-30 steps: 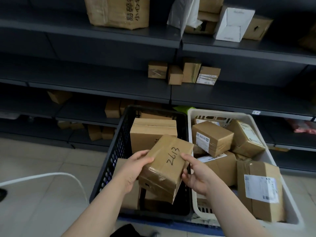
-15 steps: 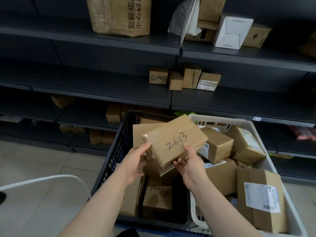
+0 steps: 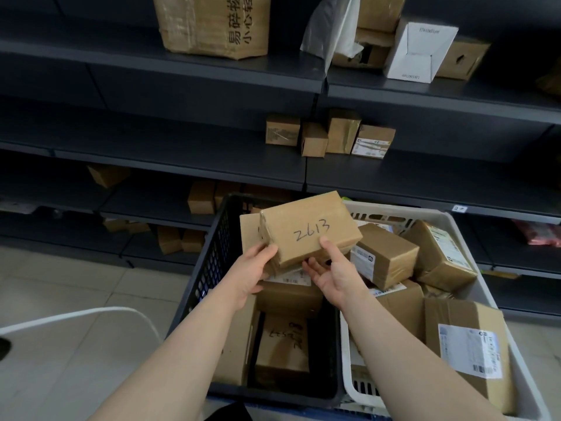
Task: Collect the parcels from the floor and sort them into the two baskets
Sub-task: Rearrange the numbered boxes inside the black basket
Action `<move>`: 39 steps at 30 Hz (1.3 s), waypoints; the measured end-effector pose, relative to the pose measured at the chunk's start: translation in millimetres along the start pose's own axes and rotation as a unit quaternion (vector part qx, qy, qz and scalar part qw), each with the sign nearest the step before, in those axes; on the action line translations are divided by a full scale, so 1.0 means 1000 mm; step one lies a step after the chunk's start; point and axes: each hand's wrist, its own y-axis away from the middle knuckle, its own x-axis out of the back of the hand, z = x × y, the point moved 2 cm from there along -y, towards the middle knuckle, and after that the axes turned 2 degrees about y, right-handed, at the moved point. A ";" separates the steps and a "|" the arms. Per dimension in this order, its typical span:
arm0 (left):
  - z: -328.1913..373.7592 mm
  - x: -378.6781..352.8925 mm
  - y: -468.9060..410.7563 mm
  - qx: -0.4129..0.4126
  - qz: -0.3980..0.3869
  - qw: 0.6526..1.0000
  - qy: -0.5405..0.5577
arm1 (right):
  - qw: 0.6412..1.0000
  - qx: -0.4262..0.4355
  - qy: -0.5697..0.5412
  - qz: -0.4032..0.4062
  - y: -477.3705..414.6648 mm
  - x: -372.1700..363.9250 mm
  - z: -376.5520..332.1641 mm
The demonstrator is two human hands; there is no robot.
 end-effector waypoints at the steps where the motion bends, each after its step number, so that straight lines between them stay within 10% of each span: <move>1: 0.000 0.001 -0.002 0.002 0.006 1.000 0.004 | 1.000 -0.007 0.003 -0.007 -0.001 -0.001 0.004; 25: 0.014 0.015 -0.056 -0.002 0.121 0.988 -0.097 | 0.972 -0.006 0.231 0.036 -0.050 0.004 -0.022; 39: 0.049 0.035 -0.074 -0.039 0.117 0.992 0.019 | 0.946 0.050 0.320 0.009 -0.063 -0.034 -0.031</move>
